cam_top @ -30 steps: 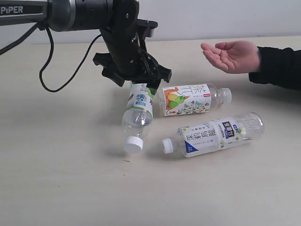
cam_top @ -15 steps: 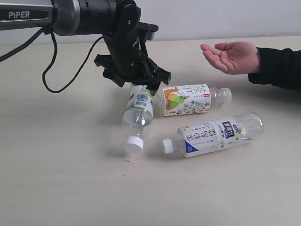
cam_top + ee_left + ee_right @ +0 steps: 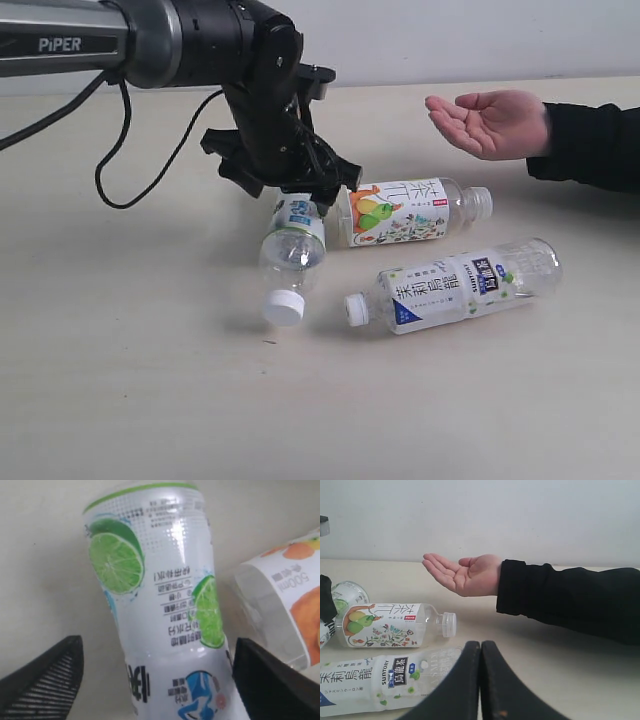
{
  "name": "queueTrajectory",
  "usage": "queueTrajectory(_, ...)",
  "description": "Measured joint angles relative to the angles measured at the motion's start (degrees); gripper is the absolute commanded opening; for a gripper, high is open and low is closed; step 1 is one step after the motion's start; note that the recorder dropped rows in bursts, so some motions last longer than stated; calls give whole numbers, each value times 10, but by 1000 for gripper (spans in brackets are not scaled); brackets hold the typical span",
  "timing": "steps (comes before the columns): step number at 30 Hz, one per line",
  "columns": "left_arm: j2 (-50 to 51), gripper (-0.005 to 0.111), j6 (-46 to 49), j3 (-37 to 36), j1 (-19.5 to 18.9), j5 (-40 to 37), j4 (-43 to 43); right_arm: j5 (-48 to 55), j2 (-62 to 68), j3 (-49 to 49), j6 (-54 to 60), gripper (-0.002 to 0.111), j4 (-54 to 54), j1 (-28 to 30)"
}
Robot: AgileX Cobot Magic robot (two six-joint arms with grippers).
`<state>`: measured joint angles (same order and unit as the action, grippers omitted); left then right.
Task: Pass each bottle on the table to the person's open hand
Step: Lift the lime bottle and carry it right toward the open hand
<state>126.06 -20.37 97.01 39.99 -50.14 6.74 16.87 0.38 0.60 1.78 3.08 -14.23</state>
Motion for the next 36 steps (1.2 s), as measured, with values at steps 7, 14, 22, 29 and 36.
queueTrajectory(7, 24, 78, -8, 0, 0, 0, 2, 0, 0, 0, 0, 0, 0, 0)
queueTrajectory(14, 29, 78, -10, 0, 0, -3, 2, 0, 0, 0, 0, 0, 0, 0)
queueTrajectory(22, 30, 63, -19, 0, 0, -8, 3, 0, 0, 0, 0, 0, 0, 0)
queueTrajectory(29, 30, 1, -23, 1, 0, -19, 7, 0, 0, 0, 0, 0, 0, 0)
queueTrajectory(36, 30, 0, -65, 1, 0, -25, 36, 0, 0, 0, 0, 0, 0, 0)
